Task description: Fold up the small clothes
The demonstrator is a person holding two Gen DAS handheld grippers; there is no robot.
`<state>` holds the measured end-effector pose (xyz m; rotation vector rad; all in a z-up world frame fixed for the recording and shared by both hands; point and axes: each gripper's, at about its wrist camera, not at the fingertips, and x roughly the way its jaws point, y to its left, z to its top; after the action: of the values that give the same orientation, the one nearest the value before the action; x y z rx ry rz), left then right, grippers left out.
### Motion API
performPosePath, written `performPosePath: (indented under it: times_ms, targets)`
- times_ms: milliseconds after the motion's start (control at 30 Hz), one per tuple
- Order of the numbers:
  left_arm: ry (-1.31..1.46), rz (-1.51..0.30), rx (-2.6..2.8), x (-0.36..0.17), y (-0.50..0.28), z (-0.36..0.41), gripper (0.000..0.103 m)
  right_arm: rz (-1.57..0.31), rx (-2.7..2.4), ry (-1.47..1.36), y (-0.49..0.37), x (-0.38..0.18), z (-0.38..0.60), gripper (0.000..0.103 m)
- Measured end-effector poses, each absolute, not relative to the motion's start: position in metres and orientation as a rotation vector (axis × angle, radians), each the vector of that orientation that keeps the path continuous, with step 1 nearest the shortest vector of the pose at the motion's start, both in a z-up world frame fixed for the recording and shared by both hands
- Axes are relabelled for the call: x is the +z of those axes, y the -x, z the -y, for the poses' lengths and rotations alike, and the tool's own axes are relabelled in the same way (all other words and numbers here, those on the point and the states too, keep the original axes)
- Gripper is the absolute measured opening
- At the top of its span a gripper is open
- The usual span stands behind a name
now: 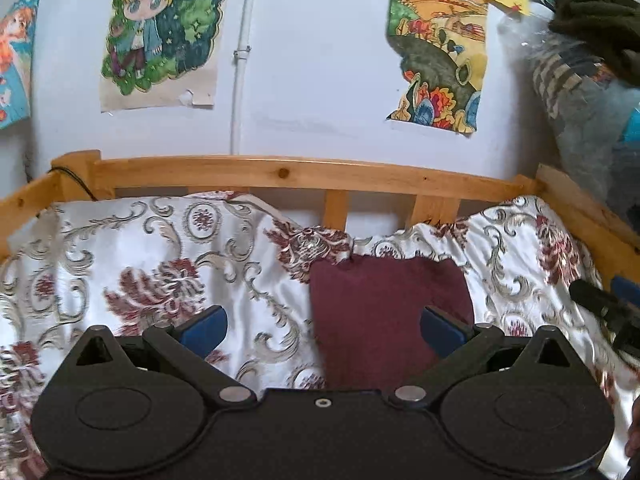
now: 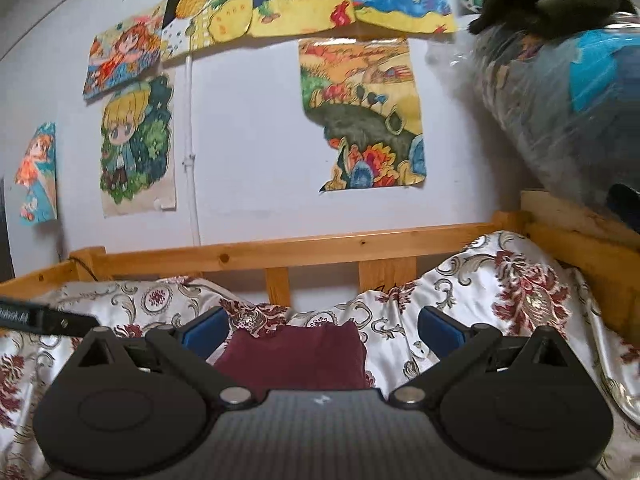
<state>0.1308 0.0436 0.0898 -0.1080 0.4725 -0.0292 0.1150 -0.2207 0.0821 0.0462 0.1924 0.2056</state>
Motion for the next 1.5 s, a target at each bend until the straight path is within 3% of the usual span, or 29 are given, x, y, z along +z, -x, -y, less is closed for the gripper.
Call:
performPosePath:
  times_ms: [533,867,1500]
  targets:
    - [0.107,-0.491,-0.053,0.049,-0.048,-0.043,0.102,-0.265,0.184,-0.031,-0.03,0.07,0.209,0.103]
    - [0.027,-0.512,-0.025,-0.005,-0.045,-0.042,0.102,-0.321,0.051,-0.018,-0.014,0.023,0.214,0.103]
    - [-0.044,-0.542,-0.035,-0.034,-0.059,-0.031,0.102,-0.377,0.037,-0.023,-0.02,-0.015,0.215,0.103]
